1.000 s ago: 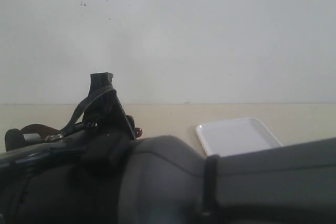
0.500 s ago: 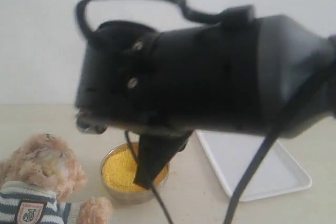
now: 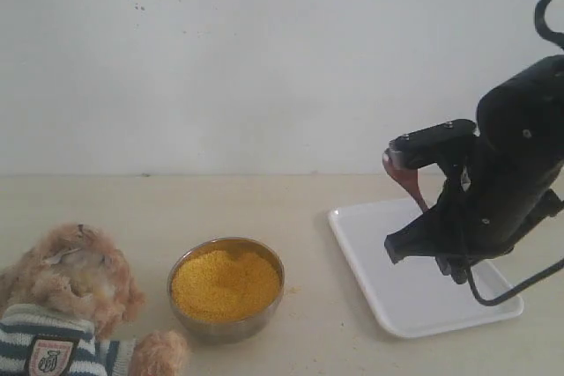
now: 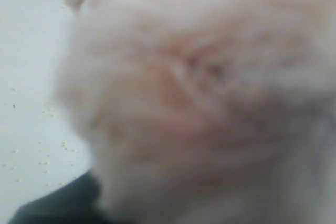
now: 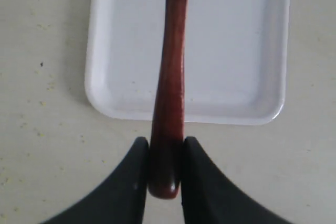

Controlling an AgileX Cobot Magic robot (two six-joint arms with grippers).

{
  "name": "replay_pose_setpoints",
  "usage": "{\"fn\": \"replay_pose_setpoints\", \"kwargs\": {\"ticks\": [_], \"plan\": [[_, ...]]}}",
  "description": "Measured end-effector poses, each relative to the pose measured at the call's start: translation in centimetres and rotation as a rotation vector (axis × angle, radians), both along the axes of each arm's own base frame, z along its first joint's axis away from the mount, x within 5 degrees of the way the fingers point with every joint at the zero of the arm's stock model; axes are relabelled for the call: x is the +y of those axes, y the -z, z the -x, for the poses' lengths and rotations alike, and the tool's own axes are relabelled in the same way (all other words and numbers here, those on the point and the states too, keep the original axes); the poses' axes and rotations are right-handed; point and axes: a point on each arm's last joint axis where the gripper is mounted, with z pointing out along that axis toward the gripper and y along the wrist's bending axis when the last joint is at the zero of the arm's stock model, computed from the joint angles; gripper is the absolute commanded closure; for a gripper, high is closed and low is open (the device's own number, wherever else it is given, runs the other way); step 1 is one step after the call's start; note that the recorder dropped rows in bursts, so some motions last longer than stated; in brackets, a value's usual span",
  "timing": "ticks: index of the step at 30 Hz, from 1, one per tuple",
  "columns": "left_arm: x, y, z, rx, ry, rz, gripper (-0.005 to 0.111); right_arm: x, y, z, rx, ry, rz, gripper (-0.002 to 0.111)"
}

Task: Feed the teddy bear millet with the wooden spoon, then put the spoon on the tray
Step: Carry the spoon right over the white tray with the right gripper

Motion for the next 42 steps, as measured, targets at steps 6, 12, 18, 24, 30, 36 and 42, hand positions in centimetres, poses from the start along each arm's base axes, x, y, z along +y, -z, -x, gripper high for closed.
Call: {"fn": "replay_pose_setpoints", "kwargs": {"ticks": [6,12,18,24,30,36,42], "plan": [[0.0,0.0,0.0,0.0,0.0,0.0,0.103,-0.9,3.8,-3.7,0.125,0.066,-0.118,0.106],[0.0,0.0,0.0,0.0,0.0,0.0,0.103,0.3,6.9,-6.6,0.166,0.056,-0.107,0.106],[0.0,0.0,0.0,0.0,0.0,0.0,0.103,0.8,8.4,-8.2,0.176,0.049,-0.1,0.106],[0.0,0.0,0.0,0.0,0.0,0.0,0.103,0.9,10.1,-8.6,0.212,0.042,-0.083,0.106],[0.0,0.0,0.0,0.0,0.0,0.0,0.103,0.9,10.9,-8.7,0.222,0.031,-0.06,0.106],[0.0,0.0,0.0,0.0,0.0,0.0,0.103,0.8,10.9,-8.8,0.209,0.022,-0.051,0.094],[0.0,0.0,0.0,0.0,0.0,0.0,0.103,0.8,10.1,-8.9,0.18,-0.01,-0.05,0.062]]}}
